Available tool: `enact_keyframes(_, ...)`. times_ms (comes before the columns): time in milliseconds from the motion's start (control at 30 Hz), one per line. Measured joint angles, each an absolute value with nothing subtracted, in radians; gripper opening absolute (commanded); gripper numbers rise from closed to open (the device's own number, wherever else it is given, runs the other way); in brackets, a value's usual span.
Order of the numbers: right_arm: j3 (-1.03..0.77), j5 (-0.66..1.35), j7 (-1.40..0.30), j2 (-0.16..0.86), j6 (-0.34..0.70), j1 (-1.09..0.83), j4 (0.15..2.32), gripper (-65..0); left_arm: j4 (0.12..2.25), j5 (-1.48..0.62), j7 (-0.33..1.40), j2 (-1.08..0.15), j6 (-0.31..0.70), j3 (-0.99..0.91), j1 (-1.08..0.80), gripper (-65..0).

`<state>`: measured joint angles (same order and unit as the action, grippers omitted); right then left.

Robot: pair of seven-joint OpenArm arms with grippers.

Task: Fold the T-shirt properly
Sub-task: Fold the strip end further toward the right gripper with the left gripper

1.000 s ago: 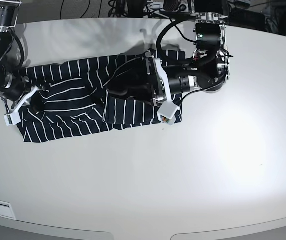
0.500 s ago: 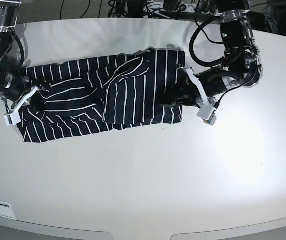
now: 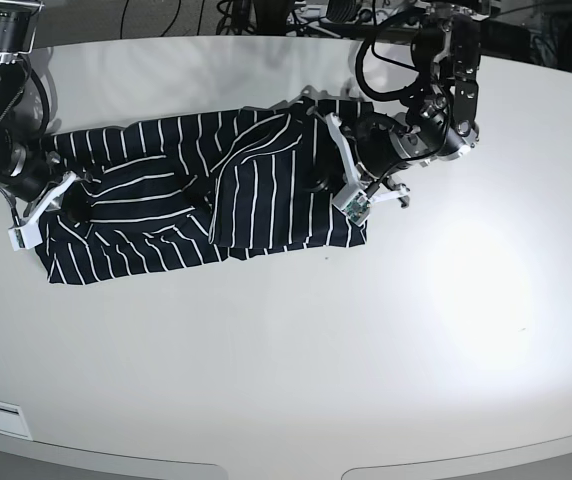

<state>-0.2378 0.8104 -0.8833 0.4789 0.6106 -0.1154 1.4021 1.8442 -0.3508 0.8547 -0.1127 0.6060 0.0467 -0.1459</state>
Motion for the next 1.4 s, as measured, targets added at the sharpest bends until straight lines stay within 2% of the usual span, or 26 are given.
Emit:
enact_keyframes(133,-0.238,0.812,-0.888,0.480,0.611,-0.113,1.401,-65.0,1.786,-0.334,0.789,-0.147,0.577,0.047,-0.143,-65.0)
enact_keyframes(333,-0.268,0.850,-1.014,0.471,0.616,-0.077,1.428,-42.5,1.721,-0.360,0.733,-0.166,0.583,0.046,-0.135,-65.0)
enact_keyframes(433,-0.303,0.839,-1.069,0.463,0.609,-0.069,1.488,-36.4,1.721,-0.362,0.732,-0.166,0.583,0.046,-0.135,-65.0)
enact_keyframes(567,-0.394,0.778,-1.111,0.466,0.595,-0.072,1.585,-36.3,1.721,-0.362,0.733,-0.167,0.583,0.046,-0.135,-65.0)
enact_keyframes(633,-0.443,0.774,-1.084,0.487,0.552,-0.070,1.615,-36.2,1.721,-0.363,0.731,-0.173,0.583,0.047,-0.135,-65.0)
enact_keyframes(800,-0.549,0.703,-1.087,0.540,0.414,-0.073,1.614,-27.0,1.720,-0.386,0.728,-0.217,0.584,0.047,-0.133,-65.0)
enact_keyframes(933,-0.552,0.721,-1.098,0.556,0.375,-0.064,1.517,-25.6,1.720,-0.423,0.742,-0.239,0.583,0.047,-0.133,-65.0)
enact_keyframes(1000,-0.551,0.792,-1.115,0.556,0.378,-0.063,1.431,-25.6,1.721,-0.424,0.744,-0.239,0.583,0.047,-0.133,-65.0)
enact_keyframes(1167,-0.558,1.042,-1.196,0.562,0.482,-0.003,1.204,-25.6,1.720,-0.429,0.748,-0.239,0.588,0.047,-0.133,-65.0)
enact_keyframes(1400,-0.480,1.108,-1.193,0.569,0.581,0.014,1.133,-25.6,1.720,-0.449,0.755,-0.242,0.591,0.046,-0.133,-65.0)
